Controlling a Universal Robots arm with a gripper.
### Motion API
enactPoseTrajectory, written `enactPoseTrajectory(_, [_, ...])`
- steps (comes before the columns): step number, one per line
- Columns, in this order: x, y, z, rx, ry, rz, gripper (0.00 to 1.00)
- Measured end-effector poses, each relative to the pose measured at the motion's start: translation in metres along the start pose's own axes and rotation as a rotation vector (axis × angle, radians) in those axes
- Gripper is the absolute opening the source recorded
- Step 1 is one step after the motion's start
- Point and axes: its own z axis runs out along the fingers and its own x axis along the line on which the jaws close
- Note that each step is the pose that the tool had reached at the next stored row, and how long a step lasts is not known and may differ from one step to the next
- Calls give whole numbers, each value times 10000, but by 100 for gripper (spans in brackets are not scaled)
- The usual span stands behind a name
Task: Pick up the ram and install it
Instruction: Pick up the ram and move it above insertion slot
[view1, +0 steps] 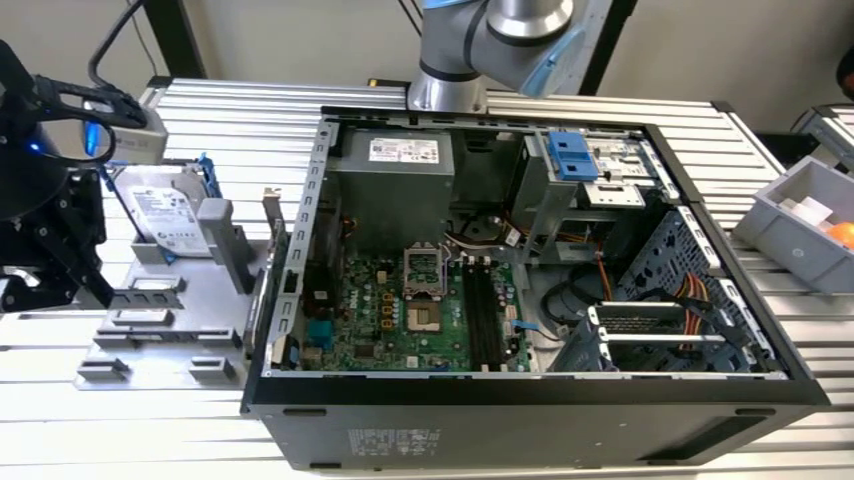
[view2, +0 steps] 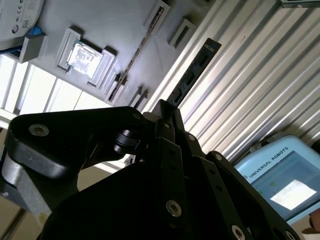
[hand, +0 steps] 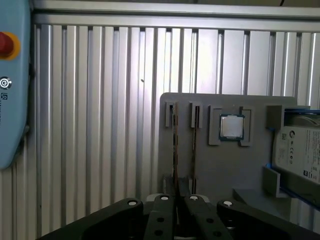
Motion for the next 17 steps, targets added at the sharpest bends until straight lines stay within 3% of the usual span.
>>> enactPoseTrajectory(17, [1,1,-77,0,0,-1,0])
